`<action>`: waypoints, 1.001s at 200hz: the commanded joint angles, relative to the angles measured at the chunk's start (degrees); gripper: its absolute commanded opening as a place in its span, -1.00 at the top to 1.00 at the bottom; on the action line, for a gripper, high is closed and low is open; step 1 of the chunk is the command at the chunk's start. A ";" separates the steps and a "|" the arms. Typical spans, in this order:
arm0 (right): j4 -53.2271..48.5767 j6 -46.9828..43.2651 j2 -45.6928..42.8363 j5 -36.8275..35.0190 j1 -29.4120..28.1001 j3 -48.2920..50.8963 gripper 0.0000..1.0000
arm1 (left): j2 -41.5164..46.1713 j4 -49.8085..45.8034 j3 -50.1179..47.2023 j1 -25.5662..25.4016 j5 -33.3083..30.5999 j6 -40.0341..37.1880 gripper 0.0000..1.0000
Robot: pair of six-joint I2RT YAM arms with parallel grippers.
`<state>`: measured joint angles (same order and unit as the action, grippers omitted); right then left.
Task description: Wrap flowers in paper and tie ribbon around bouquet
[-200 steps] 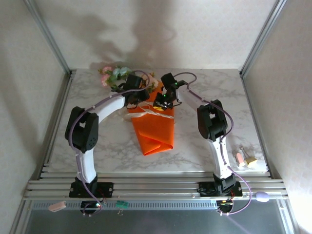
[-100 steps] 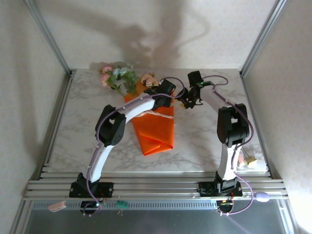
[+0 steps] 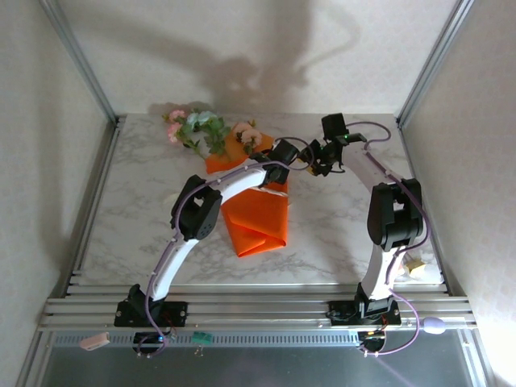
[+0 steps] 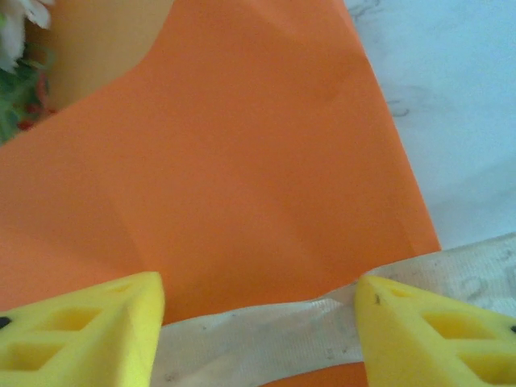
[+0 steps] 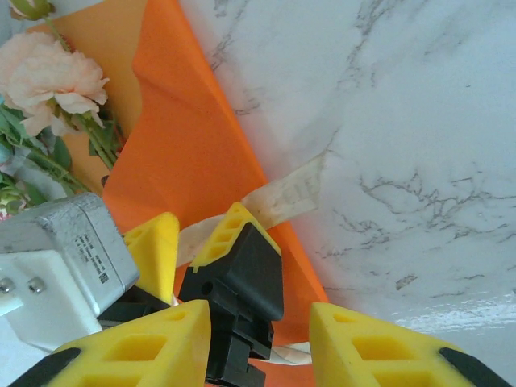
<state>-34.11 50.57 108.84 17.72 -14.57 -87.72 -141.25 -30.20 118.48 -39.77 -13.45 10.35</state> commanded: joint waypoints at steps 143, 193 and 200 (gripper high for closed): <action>0.54 -0.83 -4.23 1.58 -1.97 4.42 0.31 | 10.07 -4.95 -0.14 7.16 3.60 10.63 0.64; -4.20 -2.64 4.96 -2.95 -3.58 -4.54 0.15 | 15.38 -6.93 -7.58 12.09 4.61 14.44 -0.03; -3.23 -2.57 6.72 -2.46 -3.54 -5.62 0.14 | 16.06 -6.60 -8.71 12.42 5.43 14.84 -0.02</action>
<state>-35.62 48.82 109.82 17.06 -17.98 -89.67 -129.91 -34.72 113.54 -28.27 -10.61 22.61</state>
